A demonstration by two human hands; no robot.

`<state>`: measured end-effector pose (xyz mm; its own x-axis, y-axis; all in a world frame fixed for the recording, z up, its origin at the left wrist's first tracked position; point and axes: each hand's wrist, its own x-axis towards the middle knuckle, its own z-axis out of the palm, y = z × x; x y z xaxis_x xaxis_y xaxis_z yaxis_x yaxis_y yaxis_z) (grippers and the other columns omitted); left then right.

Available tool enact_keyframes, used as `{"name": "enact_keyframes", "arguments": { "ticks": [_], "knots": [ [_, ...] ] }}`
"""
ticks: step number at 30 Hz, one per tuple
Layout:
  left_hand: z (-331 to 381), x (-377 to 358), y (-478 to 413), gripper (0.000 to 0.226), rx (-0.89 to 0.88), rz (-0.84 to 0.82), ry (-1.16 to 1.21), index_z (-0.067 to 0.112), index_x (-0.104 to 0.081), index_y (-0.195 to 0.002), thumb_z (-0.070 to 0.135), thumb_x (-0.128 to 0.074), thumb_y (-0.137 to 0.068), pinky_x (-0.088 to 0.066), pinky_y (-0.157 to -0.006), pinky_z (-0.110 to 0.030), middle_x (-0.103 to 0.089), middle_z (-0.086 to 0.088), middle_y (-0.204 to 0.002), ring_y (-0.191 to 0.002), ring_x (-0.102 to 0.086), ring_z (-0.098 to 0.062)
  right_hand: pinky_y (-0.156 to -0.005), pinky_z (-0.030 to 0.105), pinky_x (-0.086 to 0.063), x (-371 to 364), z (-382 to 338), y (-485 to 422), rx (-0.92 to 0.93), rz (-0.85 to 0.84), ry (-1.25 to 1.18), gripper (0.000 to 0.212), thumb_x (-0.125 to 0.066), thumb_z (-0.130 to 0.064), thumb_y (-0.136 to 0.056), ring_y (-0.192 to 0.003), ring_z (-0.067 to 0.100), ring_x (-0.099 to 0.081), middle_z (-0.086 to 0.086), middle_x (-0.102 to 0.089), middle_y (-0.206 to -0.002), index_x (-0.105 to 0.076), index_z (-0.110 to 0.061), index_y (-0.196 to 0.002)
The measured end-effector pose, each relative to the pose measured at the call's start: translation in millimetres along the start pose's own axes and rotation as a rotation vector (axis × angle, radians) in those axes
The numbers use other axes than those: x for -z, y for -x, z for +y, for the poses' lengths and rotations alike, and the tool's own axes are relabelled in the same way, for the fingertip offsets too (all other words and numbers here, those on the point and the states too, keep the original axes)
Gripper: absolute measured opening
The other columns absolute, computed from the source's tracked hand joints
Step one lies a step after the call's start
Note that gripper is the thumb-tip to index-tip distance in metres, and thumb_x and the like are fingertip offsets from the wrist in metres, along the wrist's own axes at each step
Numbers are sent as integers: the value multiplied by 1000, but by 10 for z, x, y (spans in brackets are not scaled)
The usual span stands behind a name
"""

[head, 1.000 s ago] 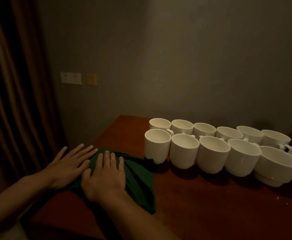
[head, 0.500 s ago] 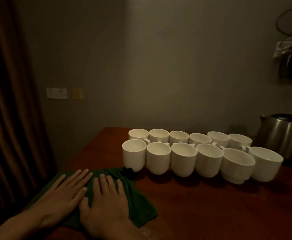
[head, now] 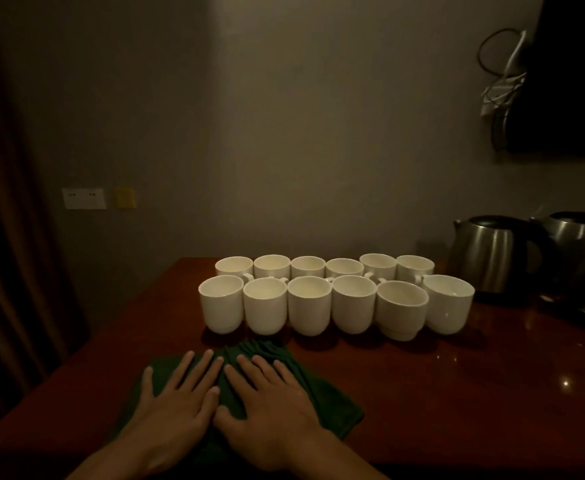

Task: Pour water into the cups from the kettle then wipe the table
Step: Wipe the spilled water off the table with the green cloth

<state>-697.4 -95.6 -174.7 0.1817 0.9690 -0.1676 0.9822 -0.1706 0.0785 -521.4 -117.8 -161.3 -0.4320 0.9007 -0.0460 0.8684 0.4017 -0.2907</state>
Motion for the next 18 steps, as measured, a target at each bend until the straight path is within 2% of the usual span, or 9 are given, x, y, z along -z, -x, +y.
{"name": "enact_keyframes", "arguments": {
  "ticks": [8,18],
  "knots": [
    [651,-52,-99,56,-38,56,27,40,7,-159,50,-8,-106,14,-118,-62,18,18,-165,-151,20,-8,-124,40,5,46,585,272,-67,65,74,75,-17,-70,-93,-154,12,5,-8,1,-168,-7,-35,-159],
    [1360,-87,-130,56,-84,56,4,37,4,-160,48,-9,-107,11,-117,-66,16,14,-166,-153,16,-12,-124,39,3,164,1129,689,-130,91,79,73,-19,-71,-94,-154,12,2,-8,-1,-168,-9,-38,-158]
  ]
}}
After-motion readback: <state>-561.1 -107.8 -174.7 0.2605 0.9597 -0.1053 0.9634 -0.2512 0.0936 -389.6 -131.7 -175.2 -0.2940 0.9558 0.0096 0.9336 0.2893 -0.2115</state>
